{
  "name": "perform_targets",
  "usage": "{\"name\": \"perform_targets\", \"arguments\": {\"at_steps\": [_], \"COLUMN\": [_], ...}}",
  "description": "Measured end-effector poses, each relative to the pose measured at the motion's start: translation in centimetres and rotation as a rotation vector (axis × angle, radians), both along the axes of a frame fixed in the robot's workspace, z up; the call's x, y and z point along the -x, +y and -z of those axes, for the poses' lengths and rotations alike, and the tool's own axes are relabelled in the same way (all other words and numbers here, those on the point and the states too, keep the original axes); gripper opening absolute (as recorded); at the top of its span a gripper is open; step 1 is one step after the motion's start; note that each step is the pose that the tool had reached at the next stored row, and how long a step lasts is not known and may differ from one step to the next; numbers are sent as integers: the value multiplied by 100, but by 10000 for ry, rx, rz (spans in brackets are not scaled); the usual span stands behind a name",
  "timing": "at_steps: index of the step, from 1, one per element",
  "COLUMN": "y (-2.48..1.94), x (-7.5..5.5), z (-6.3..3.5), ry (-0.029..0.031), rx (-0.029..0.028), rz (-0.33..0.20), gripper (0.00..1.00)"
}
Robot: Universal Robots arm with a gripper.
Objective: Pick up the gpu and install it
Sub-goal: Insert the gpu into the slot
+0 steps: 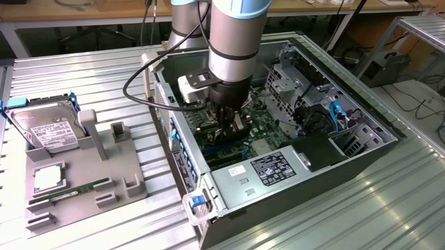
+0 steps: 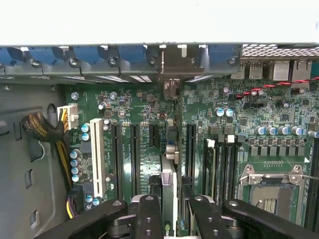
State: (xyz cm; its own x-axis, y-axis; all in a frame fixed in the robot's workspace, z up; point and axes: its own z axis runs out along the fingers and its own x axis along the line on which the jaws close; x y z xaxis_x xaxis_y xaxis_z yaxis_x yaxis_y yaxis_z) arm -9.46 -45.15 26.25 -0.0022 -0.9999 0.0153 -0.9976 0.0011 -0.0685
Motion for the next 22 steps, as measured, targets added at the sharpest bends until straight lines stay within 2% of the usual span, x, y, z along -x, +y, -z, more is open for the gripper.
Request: {"name": "perform_targets", "arguments": {"at_steps": [8, 12, 15, 22], "y": [0, -1, 0, 0], "x": [-1, 1, 1, 0], "z": [31, 66, 87, 94], "ry": [154, 200, 205, 204], "rx": [-5, -13, -31, -33], "rz": [26, 30, 32, 30], "gripper": [26, 26, 26, 26]}}
